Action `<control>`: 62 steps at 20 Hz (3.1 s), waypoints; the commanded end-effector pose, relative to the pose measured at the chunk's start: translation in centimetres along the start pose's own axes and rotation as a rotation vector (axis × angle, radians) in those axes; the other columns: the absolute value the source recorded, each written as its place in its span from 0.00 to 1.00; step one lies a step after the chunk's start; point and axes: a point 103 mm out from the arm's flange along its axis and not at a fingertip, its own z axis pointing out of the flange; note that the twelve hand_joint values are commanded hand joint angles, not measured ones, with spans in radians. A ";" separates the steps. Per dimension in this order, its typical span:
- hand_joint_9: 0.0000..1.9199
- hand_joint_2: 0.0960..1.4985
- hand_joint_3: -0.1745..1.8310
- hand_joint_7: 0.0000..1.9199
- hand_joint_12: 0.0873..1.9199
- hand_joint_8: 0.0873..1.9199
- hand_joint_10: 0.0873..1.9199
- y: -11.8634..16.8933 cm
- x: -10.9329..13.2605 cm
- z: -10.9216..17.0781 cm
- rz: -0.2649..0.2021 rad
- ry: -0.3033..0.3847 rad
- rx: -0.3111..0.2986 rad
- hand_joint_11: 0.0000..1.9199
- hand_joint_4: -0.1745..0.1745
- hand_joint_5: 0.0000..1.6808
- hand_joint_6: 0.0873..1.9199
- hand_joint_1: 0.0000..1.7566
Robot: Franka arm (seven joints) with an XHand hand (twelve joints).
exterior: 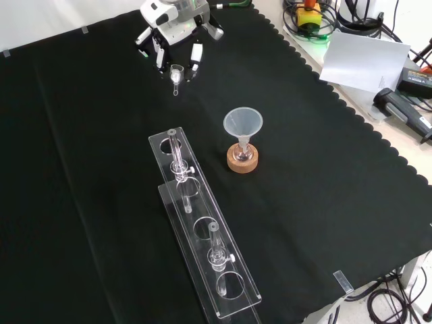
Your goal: Pour all the NaCl from the weighing funnel into the round-bottom flask.
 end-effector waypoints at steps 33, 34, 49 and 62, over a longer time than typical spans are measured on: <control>0.74 0.41 0.41 0.83 0.76 0.15 0.15 -6.3 0.5 -3.9 0.016 0.000 -0.041 0.15 1.00 0.75 0.32 0.63; 0.74 0.41 0.41 0.83 0.76 0.15 0.15 -6.5 0.7 -4.0 0.016 0.005 -0.042 0.15 1.00 0.75 0.32 0.63; 0.75 0.40 0.41 0.83 0.76 0.15 0.15 -7.0 5.7 -6.4 -0.032 -0.010 -0.048 0.15 1.00 0.75 0.32 0.63; 0.75 0.40 0.42 0.83 0.76 0.15 0.15 -8.2 8.2 -7.7 -0.087 -0.010 -0.036 0.14 1.00 0.75 0.33 0.63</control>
